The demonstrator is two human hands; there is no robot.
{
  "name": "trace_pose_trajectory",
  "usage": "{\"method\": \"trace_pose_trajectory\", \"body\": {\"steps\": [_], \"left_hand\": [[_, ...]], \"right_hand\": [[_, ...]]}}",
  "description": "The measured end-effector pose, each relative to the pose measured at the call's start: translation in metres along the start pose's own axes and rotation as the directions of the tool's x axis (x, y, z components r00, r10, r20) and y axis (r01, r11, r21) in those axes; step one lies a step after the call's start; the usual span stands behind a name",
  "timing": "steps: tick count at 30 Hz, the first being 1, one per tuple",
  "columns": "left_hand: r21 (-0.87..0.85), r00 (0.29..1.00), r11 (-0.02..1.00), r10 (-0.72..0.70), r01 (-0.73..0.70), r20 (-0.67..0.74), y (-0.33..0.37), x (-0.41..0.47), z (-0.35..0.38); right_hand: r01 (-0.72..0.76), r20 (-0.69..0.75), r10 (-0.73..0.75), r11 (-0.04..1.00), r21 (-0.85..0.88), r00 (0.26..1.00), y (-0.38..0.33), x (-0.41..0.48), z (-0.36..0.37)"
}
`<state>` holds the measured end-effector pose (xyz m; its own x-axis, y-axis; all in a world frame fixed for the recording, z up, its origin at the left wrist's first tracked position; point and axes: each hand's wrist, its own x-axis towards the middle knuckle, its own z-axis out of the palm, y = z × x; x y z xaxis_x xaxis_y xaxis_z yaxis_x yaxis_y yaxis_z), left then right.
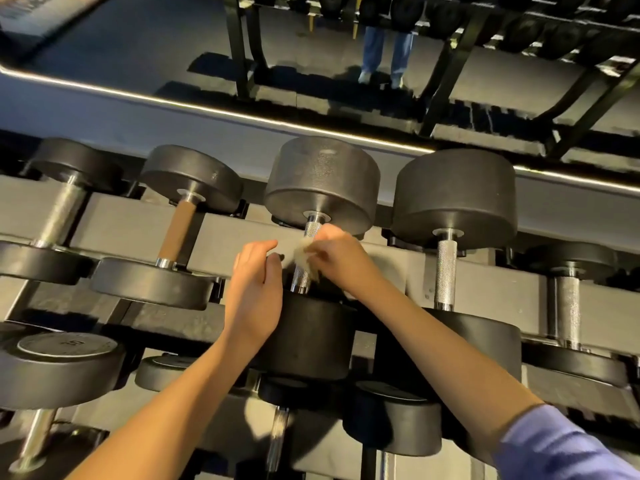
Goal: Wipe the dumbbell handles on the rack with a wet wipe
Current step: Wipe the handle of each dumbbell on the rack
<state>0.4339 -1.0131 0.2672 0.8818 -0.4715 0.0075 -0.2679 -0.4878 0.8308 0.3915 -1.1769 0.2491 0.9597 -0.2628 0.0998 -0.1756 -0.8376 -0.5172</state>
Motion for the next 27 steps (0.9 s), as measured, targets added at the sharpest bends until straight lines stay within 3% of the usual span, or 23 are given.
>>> {"method": "trace_pose_trajectory", "body": {"steps": [1, 3, 7, 9, 12, 14, 15, 18, 20, 22, 24, 27], "left_hand": [[-0.003, 1.0, 1.0, -0.001, 0.001, -0.002, 0.0, 0.0, 0.0], [-0.013, 1.0, 1.0, -0.01, 0.01, 0.005, 0.0, -0.001, -0.001], [-0.044, 1.0, 0.999, -0.008, 0.008, -0.002, 0.003, -0.001, -0.002], [-0.046, 1.0, 0.999, 0.002, -0.002, -0.005, 0.003, -0.002, -0.003], [-0.058, 1.0, 0.998, -0.002, 0.003, 0.015, 0.004, -0.003, -0.004], [-0.058, 1.0, 0.998, -0.014, 0.014, 0.012, 0.004, -0.004, -0.004], [-0.057, 1.0, 0.998, -0.018, 0.019, 0.011, 0.004, -0.004, -0.004], [-0.039, 1.0, 0.999, -0.017, 0.017, 0.0, 0.003, -0.002, -0.002], [-0.015, 1.0, 1.0, -0.013, 0.013, -0.018, 0.003, -0.002, -0.001], [-0.005, 1.0, 1.0, -0.019, 0.019, -0.024, 0.003, -0.002, 0.0], [0.003, 1.0, 1.0, -0.022, 0.022, -0.022, 0.003, -0.002, 0.0], [0.015, 0.999, 1.0, -0.027, 0.027, -0.026, 0.001, -0.001, 0.0]], "right_hand": [[-0.024, -0.118, 0.026, 1.0, 0.017, 0.993, 0.0, 0.005, 0.003], [-0.002, -0.205, 0.012, 0.999, 0.049, 0.979, -0.003, 0.006, 0.007], [0.169, 0.082, -0.17, 0.986, 0.013, 0.982, -0.006, -0.008, 0.014], [0.178, 0.102, -0.174, 0.984, -0.026, 0.979, -0.007, -0.005, 0.008], [0.085, -0.074, -0.095, 0.988, -0.129, 0.993, -0.006, 0.011, 0.001], [-0.045, -0.204, 0.023, 0.994, -0.104, 0.979, -0.01, 0.017, -0.003], [-0.032, -0.236, 0.005, 0.994, -0.109, 0.972, -0.012, 0.014, -0.001], [0.191, -0.12, -0.207, 0.973, -0.128, 0.971, -0.012, -0.004, 0.01], [0.22, 0.021, -0.219, 0.968, -0.12, 0.976, -0.011, -0.007, 0.007], [0.189, 0.078, -0.178, 0.964, -0.185, 0.981, -0.01, 0.003, 0.002], [0.075, 0.049, -0.064, 0.957, -0.28, 0.997, -0.016, 0.011, -0.004], [-0.149, -0.085, 0.138, 0.98, -0.135, 0.987, -0.022, 0.011, -0.001]]}}
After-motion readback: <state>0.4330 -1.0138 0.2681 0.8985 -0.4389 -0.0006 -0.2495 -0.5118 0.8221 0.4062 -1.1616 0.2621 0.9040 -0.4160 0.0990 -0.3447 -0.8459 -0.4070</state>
